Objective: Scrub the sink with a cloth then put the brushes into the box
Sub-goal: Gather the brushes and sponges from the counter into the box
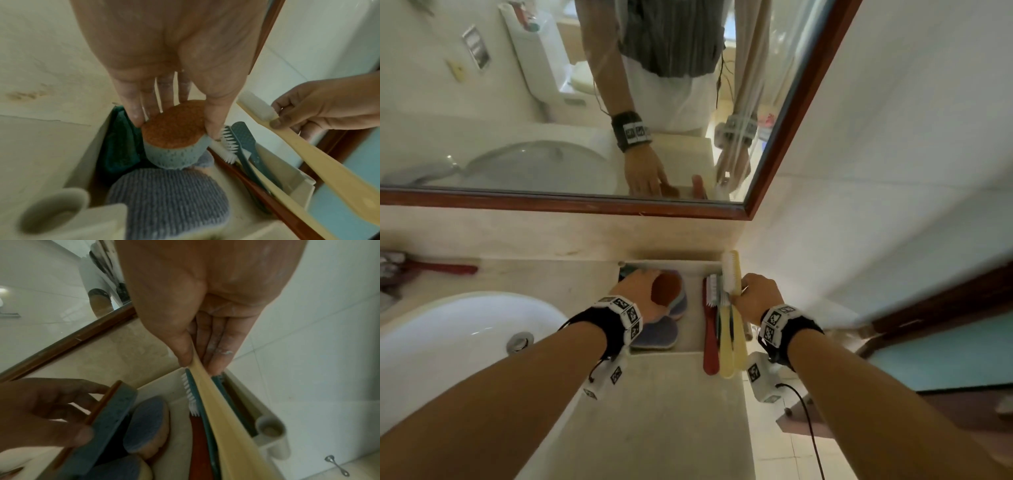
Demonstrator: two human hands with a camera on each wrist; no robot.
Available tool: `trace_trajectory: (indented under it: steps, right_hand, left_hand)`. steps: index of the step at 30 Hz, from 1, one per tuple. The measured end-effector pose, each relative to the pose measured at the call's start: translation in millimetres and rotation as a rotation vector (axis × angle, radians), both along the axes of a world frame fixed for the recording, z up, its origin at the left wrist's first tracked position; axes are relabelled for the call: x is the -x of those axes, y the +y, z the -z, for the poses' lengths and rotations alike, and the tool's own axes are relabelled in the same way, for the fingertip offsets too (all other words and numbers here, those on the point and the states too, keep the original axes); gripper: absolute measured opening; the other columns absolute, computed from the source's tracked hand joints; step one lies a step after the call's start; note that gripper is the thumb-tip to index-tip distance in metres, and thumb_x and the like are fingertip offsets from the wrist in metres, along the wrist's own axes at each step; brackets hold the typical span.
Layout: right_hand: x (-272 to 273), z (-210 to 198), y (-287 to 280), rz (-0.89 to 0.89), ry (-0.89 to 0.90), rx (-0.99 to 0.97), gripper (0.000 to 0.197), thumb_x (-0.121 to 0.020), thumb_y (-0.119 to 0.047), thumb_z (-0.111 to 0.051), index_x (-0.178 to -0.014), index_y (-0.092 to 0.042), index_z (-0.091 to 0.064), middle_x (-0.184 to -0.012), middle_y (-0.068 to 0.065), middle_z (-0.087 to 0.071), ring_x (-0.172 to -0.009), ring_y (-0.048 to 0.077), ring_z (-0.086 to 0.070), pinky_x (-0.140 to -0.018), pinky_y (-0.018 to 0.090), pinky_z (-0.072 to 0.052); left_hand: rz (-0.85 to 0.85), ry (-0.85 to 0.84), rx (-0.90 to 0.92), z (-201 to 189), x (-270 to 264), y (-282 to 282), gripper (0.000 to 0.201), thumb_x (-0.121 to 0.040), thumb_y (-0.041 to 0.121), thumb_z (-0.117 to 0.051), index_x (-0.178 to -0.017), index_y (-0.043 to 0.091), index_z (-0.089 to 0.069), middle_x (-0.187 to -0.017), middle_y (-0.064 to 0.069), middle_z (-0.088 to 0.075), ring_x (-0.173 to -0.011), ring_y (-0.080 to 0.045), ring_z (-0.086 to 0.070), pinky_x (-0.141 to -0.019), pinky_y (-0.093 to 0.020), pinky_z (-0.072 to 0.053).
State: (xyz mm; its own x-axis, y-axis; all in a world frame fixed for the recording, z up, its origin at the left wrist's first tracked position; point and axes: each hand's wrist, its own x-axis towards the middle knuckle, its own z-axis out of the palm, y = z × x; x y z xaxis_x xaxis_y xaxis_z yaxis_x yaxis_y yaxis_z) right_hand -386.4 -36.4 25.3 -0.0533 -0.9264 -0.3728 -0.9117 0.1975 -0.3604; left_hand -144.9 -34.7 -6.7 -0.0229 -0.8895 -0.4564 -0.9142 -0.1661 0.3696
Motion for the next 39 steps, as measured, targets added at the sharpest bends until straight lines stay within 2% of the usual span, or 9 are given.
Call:
trace_trajectory:
  steps: [7,9,11,13,18,23,27,32,39]
  right_hand:
    - [-14,20,5,-0.006,-0.041,-0.017,0.018,-0.083,-0.03,-0.064,-0.076,-0.022,-0.05,-0.081,0.0,-0.06,-0.074,0.02,-0.057,-0.052,0.024,-0.038]
    - [-11,25,5,0.014,-0.053,-0.046,0.015,-0.083,-0.028,-0.063,-0.076,-0.023,-0.05,-0.08,-0.001,-0.061,-0.073,0.018,-0.06,-0.054,0.024,-0.046]
    - [-7,28,4,0.028,-0.074,-0.069,0.011,-0.083,-0.027,-0.063,-0.08,-0.021,-0.054,-0.082,0.001,-0.065,-0.073,0.02,-0.066,-0.061,0.032,-0.057]
    - [-1,32,4,0.058,-0.11,-0.082,0.011,-0.083,-0.025,-0.065,-0.086,-0.016,-0.059,-0.086,0.006,-0.068,-0.074,0.023,-0.069,-0.066,0.04,-0.061]
    - [9,38,9,0.098,-0.138,-0.107,0.019,-0.082,-0.023,-0.071,-0.095,-0.015,-0.058,-0.092,0.004,-0.065,-0.081,0.025,-0.07,-0.072,0.04,-0.061]
    - [7,43,3,0.078,-0.133,-0.1,0.01,-0.085,-0.021,-0.067,-0.086,-0.019,-0.058,-0.08,0.0,-0.064,-0.071,0.021,-0.069,-0.057,0.031,-0.059]
    - [5,56,-1,0.108,-0.114,-0.085,0.013,-0.081,-0.027,-0.069,-0.086,-0.018,-0.061,-0.081,0.002,-0.068,-0.071,0.022,-0.07,-0.065,0.039,-0.061]
    - [6,61,-4,0.123,-0.085,-0.063,0.022,-0.082,-0.039,-0.07,-0.086,-0.019,-0.062,-0.077,0.001,-0.069,-0.068,0.018,-0.068,-0.069,0.035,-0.06]
    - [24,18,-2,0.075,0.014,-0.008,0.026,-0.087,-0.044,-0.062,-0.1,-0.022,-0.061,-0.097,-0.001,-0.064,-0.085,0.021,-0.064,-0.076,0.033,-0.054]
  left_hand:
    - [-0.18,-0.018,-0.019,14,18,-18,0.089,-0.068,0.063,-0.071,-0.137,0.018,-0.037,-0.13,-0.011,-0.05,-0.111,-0.032,-0.056,-0.092,-0.042,-0.05]
    - [-0.208,-0.027,-0.036,20,22,-24,0.094,-0.069,0.064,-0.071,-0.139,0.014,-0.034,-0.131,-0.014,-0.047,-0.112,-0.035,-0.055,-0.093,-0.043,-0.05]
    - [-0.218,-0.037,-0.046,25,25,-29,0.098,-0.071,0.063,-0.071,-0.143,0.013,-0.028,-0.137,-0.016,-0.04,-0.117,-0.037,-0.052,-0.095,-0.044,-0.049]
    - [-0.203,-0.053,-0.031,26,30,-31,0.096,-0.073,0.062,-0.07,-0.143,0.012,-0.027,-0.142,-0.018,-0.034,-0.118,-0.039,-0.051,-0.095,-0.045,-0.048]
    - [-0.176,-0.075,-0.019,32,41,-29,0.095,-0.074,0.063,-0.069,-0.142,0.012,-0.028,-0.146,-0.018,-0.028,-0.114,-0.042,-0.053,-0.09,-0.048,-0.051]
    - [-0.143,-0.139,-0.009,33,39,-31,0.098,-0.074,0.066,-0.066,-0.144,0.011,-0.025,-0.148,-0.018,-0.027,-0.115,-0.04,-0.054,-0.089,-0.047,-0.051]
    - [-0.104,-0.174,0.01,32,39,-28,0.095,-0.077,0.068,-0.06,-0.145,0.013,-0.023,-0.15,-0.015,-0.025,-0.118,-0.038,-0.052,-0.088,-0.047,-0.05]
    - [-0.09,-0.197,0.098,30,30,-22,0.08,-0.08,0.07,-0.053,-0.137,0.016,-0.035,-0.135,-0.012,-0.039,-0.112,-0.038,-0.055,-0.084,-0.047,-0.052]
    - [-0.069,-0.189,0.157,-3,13,-11,0.059,-0.089,0.052,-0.053,-0.135,0.017,-0.04,-0.131,-0.01,-0.042,-0.117,-0.034,-0.05,-0.091,-0.046,-0.048]
